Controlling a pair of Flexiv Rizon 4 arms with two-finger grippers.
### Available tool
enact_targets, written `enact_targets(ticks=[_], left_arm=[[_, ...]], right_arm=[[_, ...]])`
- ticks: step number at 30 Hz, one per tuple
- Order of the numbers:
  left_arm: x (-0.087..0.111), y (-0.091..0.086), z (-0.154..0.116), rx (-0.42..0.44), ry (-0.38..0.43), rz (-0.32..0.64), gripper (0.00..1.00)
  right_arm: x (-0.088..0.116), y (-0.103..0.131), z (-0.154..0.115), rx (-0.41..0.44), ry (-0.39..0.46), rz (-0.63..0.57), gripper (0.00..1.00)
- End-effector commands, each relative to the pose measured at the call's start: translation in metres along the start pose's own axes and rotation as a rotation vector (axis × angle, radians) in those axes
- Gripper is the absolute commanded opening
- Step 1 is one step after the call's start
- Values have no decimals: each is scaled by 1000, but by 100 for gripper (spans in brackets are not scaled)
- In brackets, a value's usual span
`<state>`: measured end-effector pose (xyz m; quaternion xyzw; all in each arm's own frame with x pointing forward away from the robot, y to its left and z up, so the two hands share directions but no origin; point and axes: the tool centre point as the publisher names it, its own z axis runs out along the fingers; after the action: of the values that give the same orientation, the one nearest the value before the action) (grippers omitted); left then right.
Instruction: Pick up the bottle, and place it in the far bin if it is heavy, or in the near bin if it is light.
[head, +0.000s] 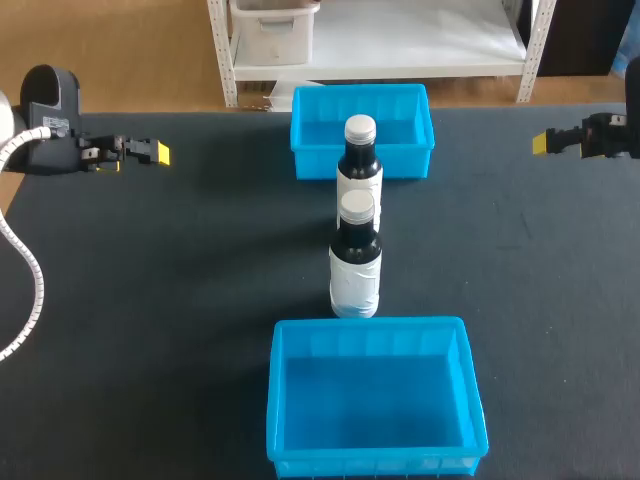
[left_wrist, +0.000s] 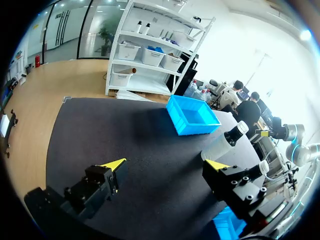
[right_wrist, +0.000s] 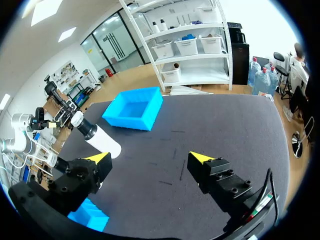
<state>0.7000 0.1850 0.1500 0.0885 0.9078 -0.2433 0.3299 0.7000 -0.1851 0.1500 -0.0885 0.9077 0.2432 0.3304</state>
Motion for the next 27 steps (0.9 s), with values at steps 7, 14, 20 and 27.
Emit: enact_targets(ticks=[7,14,20,27], left_arm=[[0,0,0,0,0,0,100],[0,0,0,0,0,0,100],[0,0,0,0,0,0,100],[0,0,0,0,0,0,100]], right_arm=[[-2,-6,3,-16,12,-59,100],[-11,-17,7,-314,104,-381,100],[-1,-13,1,-538,269,-722,100],[-1,-13,1,-538,269,-722,100]])
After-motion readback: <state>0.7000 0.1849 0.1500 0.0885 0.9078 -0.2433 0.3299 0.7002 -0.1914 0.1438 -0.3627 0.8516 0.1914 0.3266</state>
